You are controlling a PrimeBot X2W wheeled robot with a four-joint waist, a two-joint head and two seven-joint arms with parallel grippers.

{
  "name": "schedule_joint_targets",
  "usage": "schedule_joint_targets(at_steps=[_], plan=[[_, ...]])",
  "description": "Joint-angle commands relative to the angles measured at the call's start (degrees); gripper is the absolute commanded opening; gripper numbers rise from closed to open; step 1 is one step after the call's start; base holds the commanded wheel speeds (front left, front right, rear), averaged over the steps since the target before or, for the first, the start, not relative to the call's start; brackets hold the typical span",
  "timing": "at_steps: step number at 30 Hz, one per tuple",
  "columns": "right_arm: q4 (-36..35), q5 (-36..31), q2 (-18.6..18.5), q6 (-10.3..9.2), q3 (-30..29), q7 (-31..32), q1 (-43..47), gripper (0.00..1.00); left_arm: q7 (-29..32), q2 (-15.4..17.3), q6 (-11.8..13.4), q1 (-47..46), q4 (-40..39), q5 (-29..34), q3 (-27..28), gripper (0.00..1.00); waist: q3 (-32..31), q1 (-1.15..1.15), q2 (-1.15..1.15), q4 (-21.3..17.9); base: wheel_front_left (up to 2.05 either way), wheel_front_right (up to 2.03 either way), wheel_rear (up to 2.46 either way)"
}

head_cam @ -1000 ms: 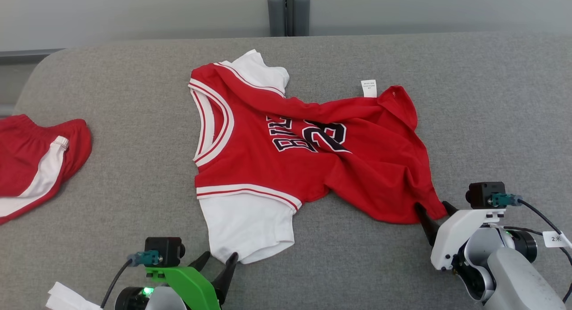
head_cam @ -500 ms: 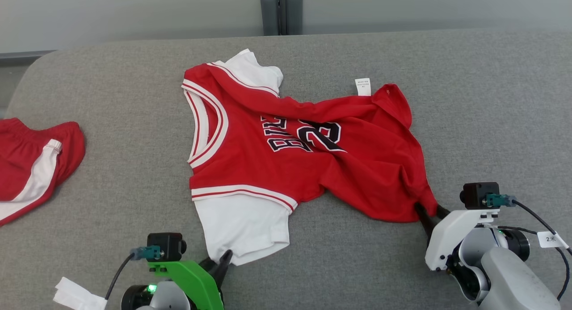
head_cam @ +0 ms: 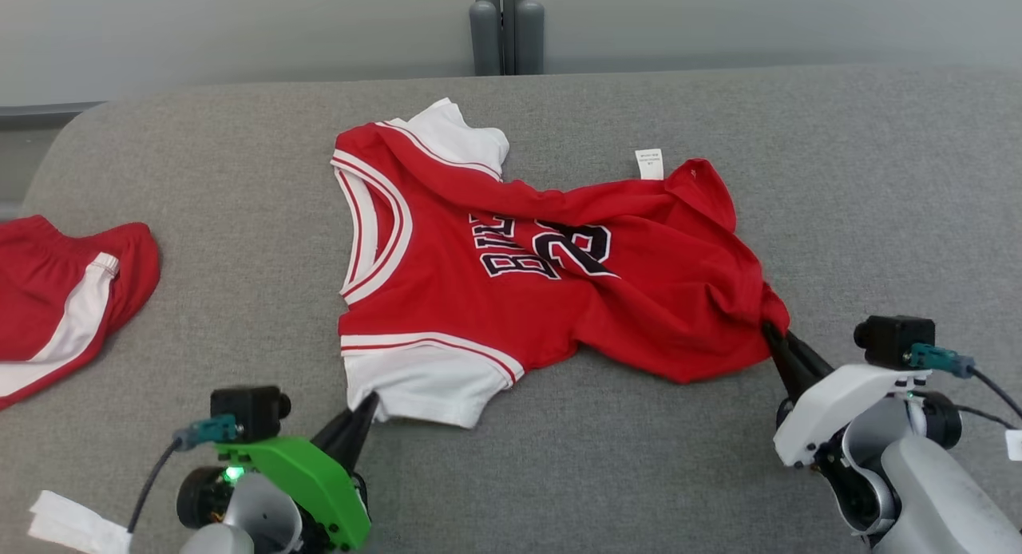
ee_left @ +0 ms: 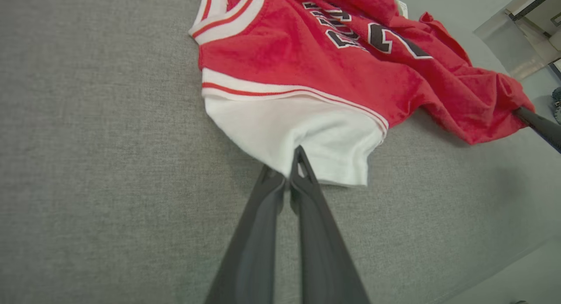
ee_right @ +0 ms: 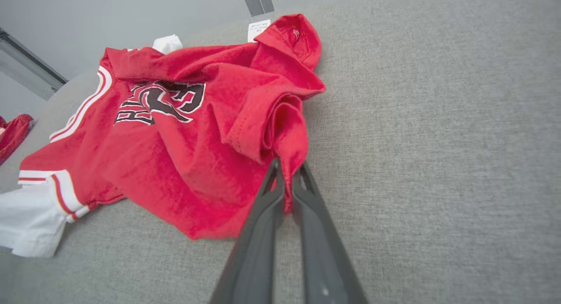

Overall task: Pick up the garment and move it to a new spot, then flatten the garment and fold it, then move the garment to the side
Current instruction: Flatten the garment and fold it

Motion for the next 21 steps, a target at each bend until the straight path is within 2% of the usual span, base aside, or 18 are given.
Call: schedule_joint_targets(at_steps=[1,6,9,16,21], plan=[[-1.5,1.0,-0.4,0.02,-0.6,-0.4,-0.8,0.00,0.1,1.0,0.1,-2.1,-1.5,0.7,0.7,0.00,0.8,0.00,0.00,0.0,0.00,0.00,0.00],[-6.2,3.6,-1.9,0.02,-0.4,0.9,-6.4,0.00,1.9,3.8,0.2,-10.4,-4.5,1.4,2.3,0.00,4.6,0.00,0.00,-0.5,0.00,0.00,0.00],[-6.7,4.5,-3.0,0.02,-0.1,1.4,-11.6,0.00,3.3,5.0,0.1,-17.3,-3.9,1.8,3.1,0.00,8.0,0.00,0.00,-0.8,0.00,0.00,0.00],[-5.1,12.6,-4.1,0.02,1.0,3.4,-29.5,0.00,5.0,7.6,-0.2,-39.7,3.4,5.5,2.1,0.00,18.1,0.00,0.00,-1.0,0.00,0.00,0.00],[-2.7,19.2,-4.8,0.02,1.7,2.6,-43.6,0.00,2.1,6.6,-0.4,-55.9,10.2,6.4,1.0,0.00,23.1,0.00,0.00,-0.5,0.00,0.00,0.00]])
